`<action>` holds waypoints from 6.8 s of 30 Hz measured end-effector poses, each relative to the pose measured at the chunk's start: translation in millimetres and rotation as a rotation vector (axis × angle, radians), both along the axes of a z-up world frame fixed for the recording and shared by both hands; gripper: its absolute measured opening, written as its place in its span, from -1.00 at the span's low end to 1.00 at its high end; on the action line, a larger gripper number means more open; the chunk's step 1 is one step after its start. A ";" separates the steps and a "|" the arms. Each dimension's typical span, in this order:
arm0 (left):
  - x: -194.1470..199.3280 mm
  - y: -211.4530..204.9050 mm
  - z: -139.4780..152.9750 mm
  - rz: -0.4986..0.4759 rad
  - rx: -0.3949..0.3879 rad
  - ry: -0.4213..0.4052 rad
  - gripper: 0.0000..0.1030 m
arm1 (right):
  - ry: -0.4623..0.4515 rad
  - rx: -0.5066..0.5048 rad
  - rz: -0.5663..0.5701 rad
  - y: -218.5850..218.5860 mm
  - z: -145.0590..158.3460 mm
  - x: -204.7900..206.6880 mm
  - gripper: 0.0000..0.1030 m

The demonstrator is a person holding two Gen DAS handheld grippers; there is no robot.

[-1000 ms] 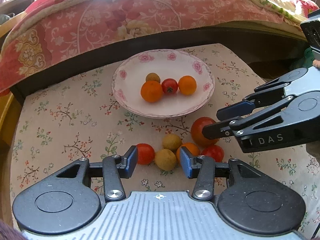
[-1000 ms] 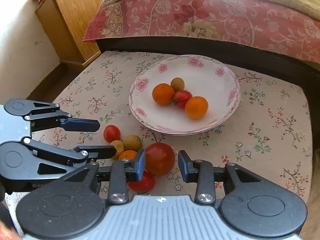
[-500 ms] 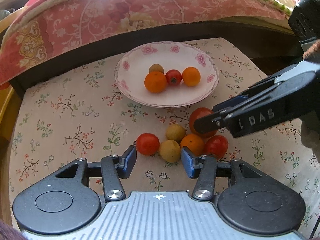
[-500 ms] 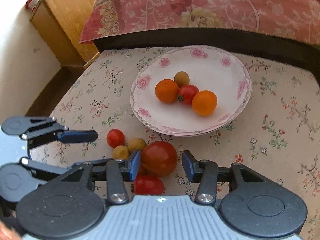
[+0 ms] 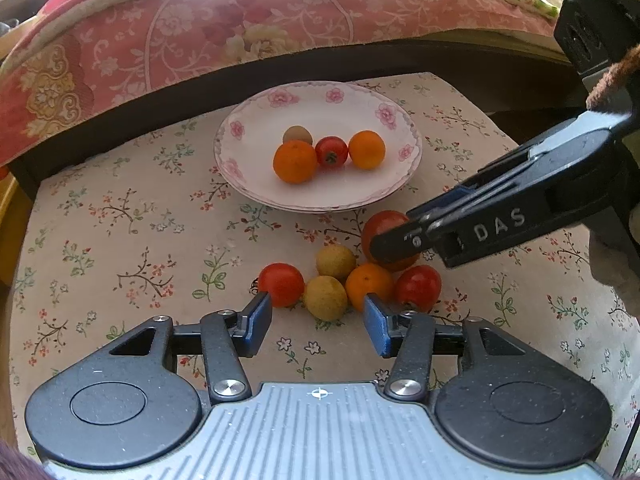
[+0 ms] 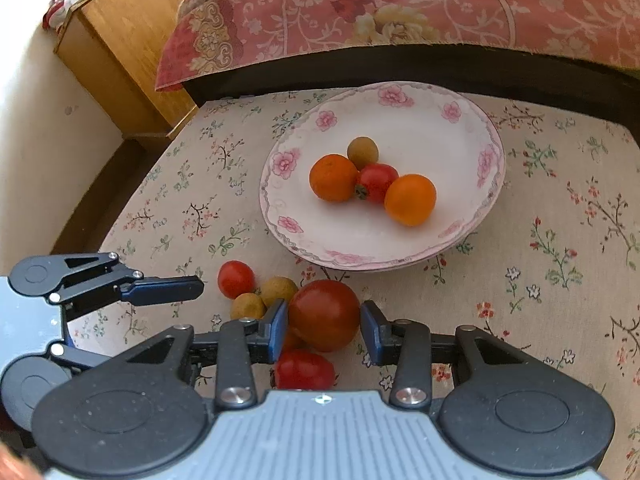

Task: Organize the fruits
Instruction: 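Grasp the large red tomato with the right tool while the left tool grasps a brown round fruit, then carry the tomato and brown fruit over the white plate and open both tools, then withdraw both tools from the plate toward the remaining fruits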

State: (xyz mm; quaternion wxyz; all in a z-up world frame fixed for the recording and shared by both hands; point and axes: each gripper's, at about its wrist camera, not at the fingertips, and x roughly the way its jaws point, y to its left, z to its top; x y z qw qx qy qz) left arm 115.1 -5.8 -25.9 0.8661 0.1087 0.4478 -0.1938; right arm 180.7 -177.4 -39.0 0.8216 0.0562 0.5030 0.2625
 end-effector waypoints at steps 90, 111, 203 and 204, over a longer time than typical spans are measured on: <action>-5.4 -10.4 -21.6 -0.099 0.052 0.014 -0.26 | -0.080 -0.137 0.009 -8.1 -6.0 -10.5 -0.14; 8.8 -12.3 4.6 -0.040 0.018 -0.045 -0.34 | -0.104 -0.109 0.008 -10.3 11.6 -18.2 -0.15; 45.9 -12.7 25.9 0.091 -0.009 -0.114 -0.13 | -0.223 -0.035 -0.170 -32.3 35.3 11.3 -0.04; 44.0 -11.1 25.1 0.090 -0.007 -0.112 -0.12 | -0.221 -0.036 -0.160 -31.4 35.1 8.5 -0.04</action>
